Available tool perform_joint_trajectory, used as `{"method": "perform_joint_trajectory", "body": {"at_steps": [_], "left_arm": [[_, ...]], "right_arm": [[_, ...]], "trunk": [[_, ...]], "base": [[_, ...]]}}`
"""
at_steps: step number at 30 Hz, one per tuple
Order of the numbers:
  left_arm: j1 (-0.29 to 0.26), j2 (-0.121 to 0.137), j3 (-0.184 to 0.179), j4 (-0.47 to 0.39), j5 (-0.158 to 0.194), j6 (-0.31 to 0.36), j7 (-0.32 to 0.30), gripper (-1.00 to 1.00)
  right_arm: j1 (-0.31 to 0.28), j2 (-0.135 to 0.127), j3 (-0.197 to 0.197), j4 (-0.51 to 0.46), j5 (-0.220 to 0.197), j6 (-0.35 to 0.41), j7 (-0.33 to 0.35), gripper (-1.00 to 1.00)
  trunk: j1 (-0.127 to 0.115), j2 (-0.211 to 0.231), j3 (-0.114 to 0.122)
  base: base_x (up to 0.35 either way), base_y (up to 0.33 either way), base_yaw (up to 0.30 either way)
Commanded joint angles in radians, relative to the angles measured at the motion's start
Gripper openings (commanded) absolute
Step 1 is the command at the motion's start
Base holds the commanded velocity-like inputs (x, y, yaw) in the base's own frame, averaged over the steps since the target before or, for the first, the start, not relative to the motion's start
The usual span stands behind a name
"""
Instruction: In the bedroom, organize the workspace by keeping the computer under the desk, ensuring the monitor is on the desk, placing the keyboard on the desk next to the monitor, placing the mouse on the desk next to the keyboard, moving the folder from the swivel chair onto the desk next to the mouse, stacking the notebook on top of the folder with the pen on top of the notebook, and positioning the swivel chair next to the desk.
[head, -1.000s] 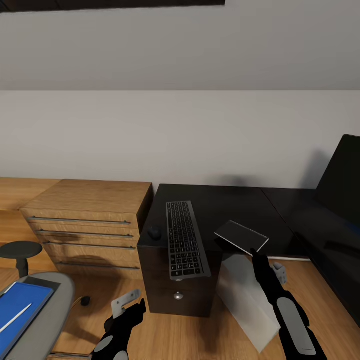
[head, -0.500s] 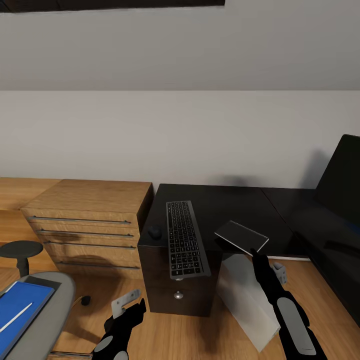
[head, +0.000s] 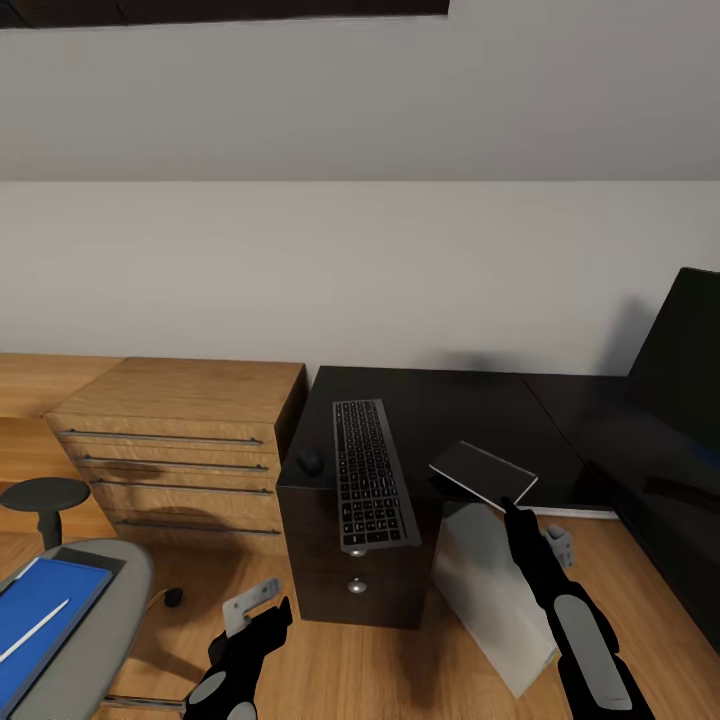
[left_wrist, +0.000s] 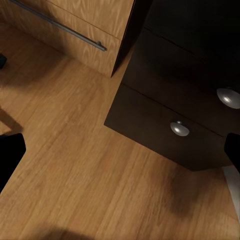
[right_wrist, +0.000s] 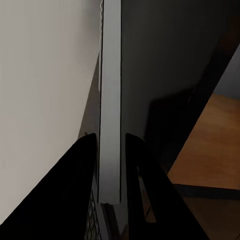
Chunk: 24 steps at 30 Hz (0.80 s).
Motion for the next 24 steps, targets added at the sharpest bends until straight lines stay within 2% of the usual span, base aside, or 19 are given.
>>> {"method": "perform_joint_trajectory", "body": {"at_steps": [1,7,8,24], "left_arm": [[-0.001,0.001,-0.003,-0.002,0.004,0.004,0.007,1.00],[-0.001,0.001,-0.003,-0.002,0.004,0.003,0.007,1.00],[-0.001,0.001,-0.003,-0.002,0.004,0.004,0.007,1.00],[-0.001,0.001,-0.002,0.000,0.004,0.004,0.007,1.00]], "right_arm": [[-0.001,0.001,-0.004,0.000,-0.010,0.008,0.006,-1.00],[0.000,0.001,-0.004,0.000,-0.010,0.008,0.005,-1.00],[0.000,0.001,-0.004,0.000,-0.010,0.008,0.005,1.00],[0.000,0.001,-0.004,0.000,-0.010,0.008,0.005,1.00]], "trunk": [[0.000,-0.001,-0.001],[0.000,-0.001,-0.001],[0.000,-0.001,-0.001],[0.000,-0.001,-0.001]], "base": [[-0.002,0.000,0.000],[0.000,0.000,0.000],[0.000,0.000,0.000],[0.000,0.000,0.000]]}}
